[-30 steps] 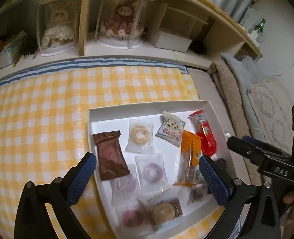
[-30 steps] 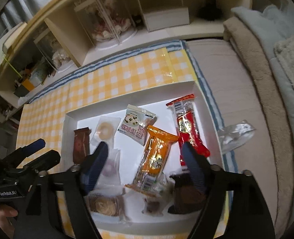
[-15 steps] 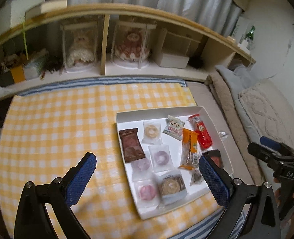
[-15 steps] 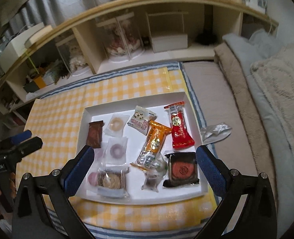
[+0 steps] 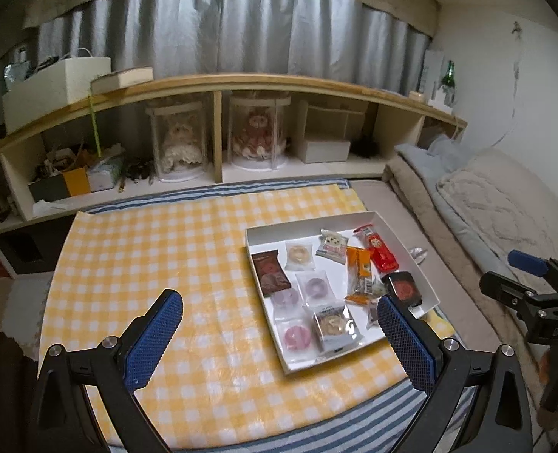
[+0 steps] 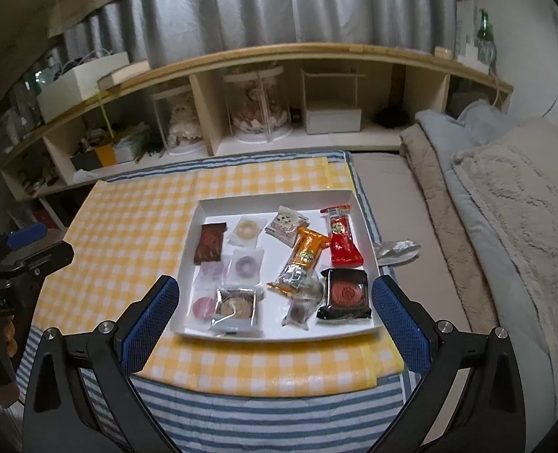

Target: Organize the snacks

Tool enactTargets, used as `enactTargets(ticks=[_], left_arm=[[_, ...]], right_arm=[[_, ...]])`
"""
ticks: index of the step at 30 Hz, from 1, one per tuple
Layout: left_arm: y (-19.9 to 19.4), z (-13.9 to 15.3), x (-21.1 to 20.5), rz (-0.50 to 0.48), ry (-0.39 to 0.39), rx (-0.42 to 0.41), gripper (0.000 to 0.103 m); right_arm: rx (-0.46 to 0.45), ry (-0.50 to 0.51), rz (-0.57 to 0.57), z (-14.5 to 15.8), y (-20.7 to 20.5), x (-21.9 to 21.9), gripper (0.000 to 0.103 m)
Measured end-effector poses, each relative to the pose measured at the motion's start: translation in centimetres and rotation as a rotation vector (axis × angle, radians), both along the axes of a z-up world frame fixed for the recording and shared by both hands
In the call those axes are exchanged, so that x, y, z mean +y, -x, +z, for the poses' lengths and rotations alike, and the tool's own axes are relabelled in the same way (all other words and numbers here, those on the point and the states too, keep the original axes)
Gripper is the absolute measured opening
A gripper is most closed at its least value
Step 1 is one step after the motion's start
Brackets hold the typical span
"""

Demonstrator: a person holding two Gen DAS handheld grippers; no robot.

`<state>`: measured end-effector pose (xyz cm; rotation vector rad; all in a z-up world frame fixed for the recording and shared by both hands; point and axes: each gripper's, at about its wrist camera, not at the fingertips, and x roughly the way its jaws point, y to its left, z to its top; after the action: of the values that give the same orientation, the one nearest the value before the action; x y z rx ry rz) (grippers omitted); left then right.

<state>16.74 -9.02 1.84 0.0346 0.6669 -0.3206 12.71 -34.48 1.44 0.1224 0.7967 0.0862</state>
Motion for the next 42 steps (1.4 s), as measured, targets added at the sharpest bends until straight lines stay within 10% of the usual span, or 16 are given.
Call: enactTargets(ticks=[19, 42], left_arm=[[11.0, -3.9, 2.2, 0.060, -0.077, -0.072, 0.103], [11.0, -6.2, 1.7, 0.048, -0.097, -0.086, 0.103]], right_arm=[[-0.095, 0.122, -0.013, -1.7, 8.9, 3.6, 0.103], [-0.124, 0.161, -0.049, -3.8, 10.4, 4.3, 0.103]])
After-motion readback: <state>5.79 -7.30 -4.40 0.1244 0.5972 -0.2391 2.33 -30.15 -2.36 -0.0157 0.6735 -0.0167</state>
